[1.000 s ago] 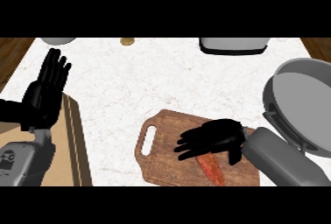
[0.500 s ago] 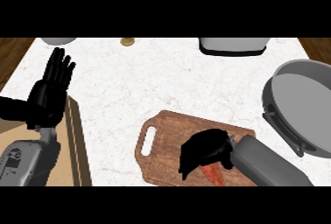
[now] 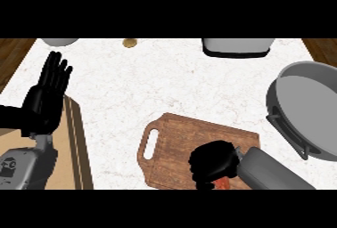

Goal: Pick the sweet potato from the cutting board and place it in the pot

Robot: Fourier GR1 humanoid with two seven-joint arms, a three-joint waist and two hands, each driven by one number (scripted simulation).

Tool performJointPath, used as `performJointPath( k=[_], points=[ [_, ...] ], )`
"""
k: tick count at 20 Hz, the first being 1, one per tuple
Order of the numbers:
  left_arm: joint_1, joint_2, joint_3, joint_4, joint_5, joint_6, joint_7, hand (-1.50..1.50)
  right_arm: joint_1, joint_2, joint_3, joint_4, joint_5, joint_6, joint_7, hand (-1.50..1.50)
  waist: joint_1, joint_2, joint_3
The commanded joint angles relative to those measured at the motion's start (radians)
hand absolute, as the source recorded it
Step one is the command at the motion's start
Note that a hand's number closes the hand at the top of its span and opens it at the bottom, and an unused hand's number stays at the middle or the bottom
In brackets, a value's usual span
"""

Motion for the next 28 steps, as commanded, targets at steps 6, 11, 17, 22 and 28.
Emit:
performJointPath(
  k=[6, 11, 17, 22, 28],
  points=[
    [-0.033, -0.032, -0.002, 0.043, -0.012, -0.006, -0.003, 0.0, 0.026, -0.035, -0.199, -0.029, -0.13, -0.039, -0.109, 1.5, -0.006, 0.015, 0.012],
    [-0.013, 0.005, 0.038, 0.021, -0.004, -0.011, -0.014, 0.0, 0.032, 0.051, -0.419, 0.039, -0.173, -0.048, 0.441, 1.5, -0.04, 0.01, 0.009],
    [0.011, 0.018, 0.055, 0.026, -0.005, -0.005, -0.011, 0.0, 0.007, 0.097, -0.641, 0.112, -0.144, -0.245, 0.877, 1.5, -0.085, -0.008, 0.001],
    [0.01, 0.016, 0.045, 0.026, -0.011, -0.007, -0.008, 0.0, -0.101, 0.131, -0.764, 0.115, -0.025, -0.435, 1.251, 1.5, -0.064, -0.012, 0.0],
    [0.006, -0.007, 0.019, 0.03, -0.022, -0.005, -0.015, 0.0, -0.224, 0.129, -0.817, 0.122, 0.27, -0.6, 1.696, 1.5, -0.042, -0.005, 0.0]
  ],
)
